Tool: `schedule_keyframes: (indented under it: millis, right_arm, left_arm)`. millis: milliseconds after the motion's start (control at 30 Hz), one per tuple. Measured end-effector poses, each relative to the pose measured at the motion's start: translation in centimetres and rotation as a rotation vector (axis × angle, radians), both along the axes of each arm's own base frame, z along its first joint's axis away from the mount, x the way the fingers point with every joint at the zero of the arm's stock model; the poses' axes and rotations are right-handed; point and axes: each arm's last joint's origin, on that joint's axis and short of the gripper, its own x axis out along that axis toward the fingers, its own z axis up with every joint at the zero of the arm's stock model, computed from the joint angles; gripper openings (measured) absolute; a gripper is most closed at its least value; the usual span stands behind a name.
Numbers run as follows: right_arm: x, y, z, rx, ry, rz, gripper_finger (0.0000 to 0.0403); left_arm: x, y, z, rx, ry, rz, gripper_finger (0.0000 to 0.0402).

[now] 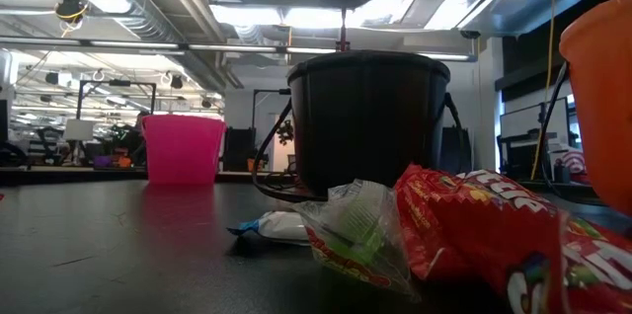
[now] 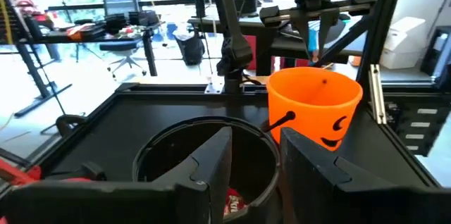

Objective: Organize candy in baskets
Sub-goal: Put the white chocolate into the orange bucket, then put the red candy into the black bucket

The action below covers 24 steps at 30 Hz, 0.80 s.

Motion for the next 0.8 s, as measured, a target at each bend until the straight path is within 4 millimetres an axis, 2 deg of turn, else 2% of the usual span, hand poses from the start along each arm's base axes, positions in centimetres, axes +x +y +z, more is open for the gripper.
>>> schedule_keyframes:
  millis: [167,433,567,800]
  right_arm:
    - [-0.2,0.2,0.0,0.012,-0.01,-0.041,0.0071]
    - [0.0,0.2,0.0,-0.001,-0.037,-0.065,0.0187]
    - [0.3,0.2,0.2,-0.028,-0.111,-0.089,0.0224]
    - [3.7,1.0,1.6,-0.072,-0.375,0.051,0.0238]
  left_arm:
    - [0.2,0.5,0.0,-0.006,0.002,-0.018,0.0114]
    - [0.2,0.7,0.0,-0.006,0.004,-0.017,0.0114]
    - [0.2,0.7,0.0,-0.013,0.004,-0.016,0.0114]
    - [0.1,0.2,-0.1,-0.04,0.004,-0.036,0.0114]
